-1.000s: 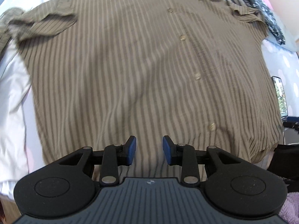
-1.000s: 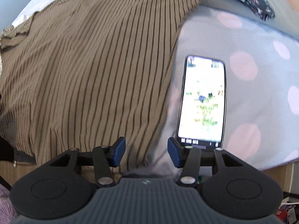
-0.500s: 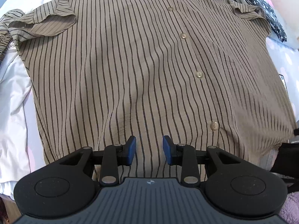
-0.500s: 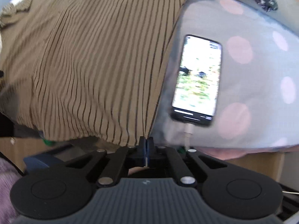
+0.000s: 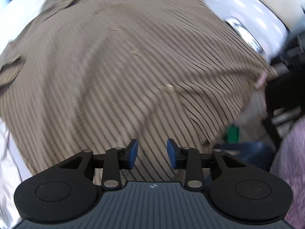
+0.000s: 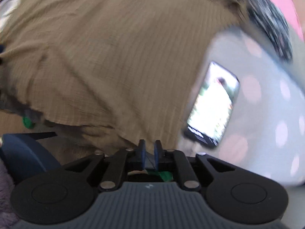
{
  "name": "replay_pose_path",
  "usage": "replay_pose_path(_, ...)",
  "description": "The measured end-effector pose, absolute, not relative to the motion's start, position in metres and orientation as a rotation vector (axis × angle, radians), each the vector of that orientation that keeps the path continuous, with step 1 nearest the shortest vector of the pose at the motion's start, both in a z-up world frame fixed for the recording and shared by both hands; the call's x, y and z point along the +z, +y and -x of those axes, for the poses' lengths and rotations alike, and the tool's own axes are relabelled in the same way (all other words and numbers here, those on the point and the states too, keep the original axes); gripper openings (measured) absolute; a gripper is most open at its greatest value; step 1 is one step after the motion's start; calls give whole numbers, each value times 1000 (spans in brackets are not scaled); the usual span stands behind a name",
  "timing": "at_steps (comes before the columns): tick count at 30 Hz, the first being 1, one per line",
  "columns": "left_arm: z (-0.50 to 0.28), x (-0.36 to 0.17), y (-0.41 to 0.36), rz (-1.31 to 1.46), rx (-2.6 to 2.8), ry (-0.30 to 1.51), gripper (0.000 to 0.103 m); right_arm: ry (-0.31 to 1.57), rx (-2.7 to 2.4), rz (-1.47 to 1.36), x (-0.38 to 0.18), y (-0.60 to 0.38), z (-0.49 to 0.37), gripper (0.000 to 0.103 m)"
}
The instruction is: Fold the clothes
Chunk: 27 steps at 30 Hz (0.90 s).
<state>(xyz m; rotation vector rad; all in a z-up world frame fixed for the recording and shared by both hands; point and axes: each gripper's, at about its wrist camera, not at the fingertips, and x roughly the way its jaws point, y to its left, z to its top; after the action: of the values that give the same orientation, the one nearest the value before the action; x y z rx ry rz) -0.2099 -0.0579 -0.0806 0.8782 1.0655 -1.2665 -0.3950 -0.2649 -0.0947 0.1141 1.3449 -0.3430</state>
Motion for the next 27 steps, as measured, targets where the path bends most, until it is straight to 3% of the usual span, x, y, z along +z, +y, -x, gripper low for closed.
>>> replay_pose_path(6,243,-85,-50,-984,-1354,932,40,1261,-150,27,-99,-210,373,25)
replay_pose_path(13,273,-107,-39,-1115,-1429,820,47,1190,29,157,-114,-161,353,47)
replay_pose_path(20,305,-138,-33,-1287,-1444,660,49,1178,104,236,-128,-141,342,59)
replay_pose_path(27,334,-161,-22,-1433,-1439,465,50,1216,124,342,-152,-127,342,59)
